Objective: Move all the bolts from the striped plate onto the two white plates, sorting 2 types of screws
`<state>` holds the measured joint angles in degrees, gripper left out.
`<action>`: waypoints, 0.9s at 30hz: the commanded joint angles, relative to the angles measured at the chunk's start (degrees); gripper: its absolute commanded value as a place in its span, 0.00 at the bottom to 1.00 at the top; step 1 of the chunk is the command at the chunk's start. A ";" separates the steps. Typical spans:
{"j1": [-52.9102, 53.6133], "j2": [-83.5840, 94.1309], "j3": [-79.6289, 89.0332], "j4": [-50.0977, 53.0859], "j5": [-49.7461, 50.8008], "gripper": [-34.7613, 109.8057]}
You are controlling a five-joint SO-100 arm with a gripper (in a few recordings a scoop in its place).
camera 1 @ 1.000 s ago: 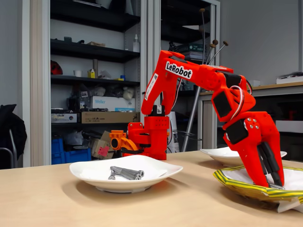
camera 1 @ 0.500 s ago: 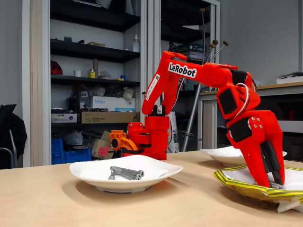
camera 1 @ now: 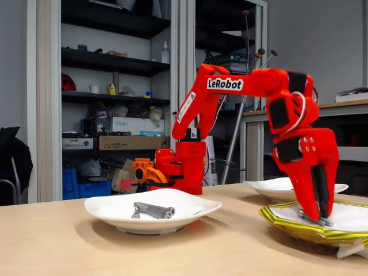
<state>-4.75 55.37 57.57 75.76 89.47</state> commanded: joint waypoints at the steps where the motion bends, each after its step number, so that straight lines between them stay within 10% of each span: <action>1: 1.58 1.67 -7.82 7.91 -3.87 0.25; 27: 8.70 -13.27 -19.16 -3.60 -13.62 0.33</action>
<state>2.55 42.54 41.92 72.42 74.53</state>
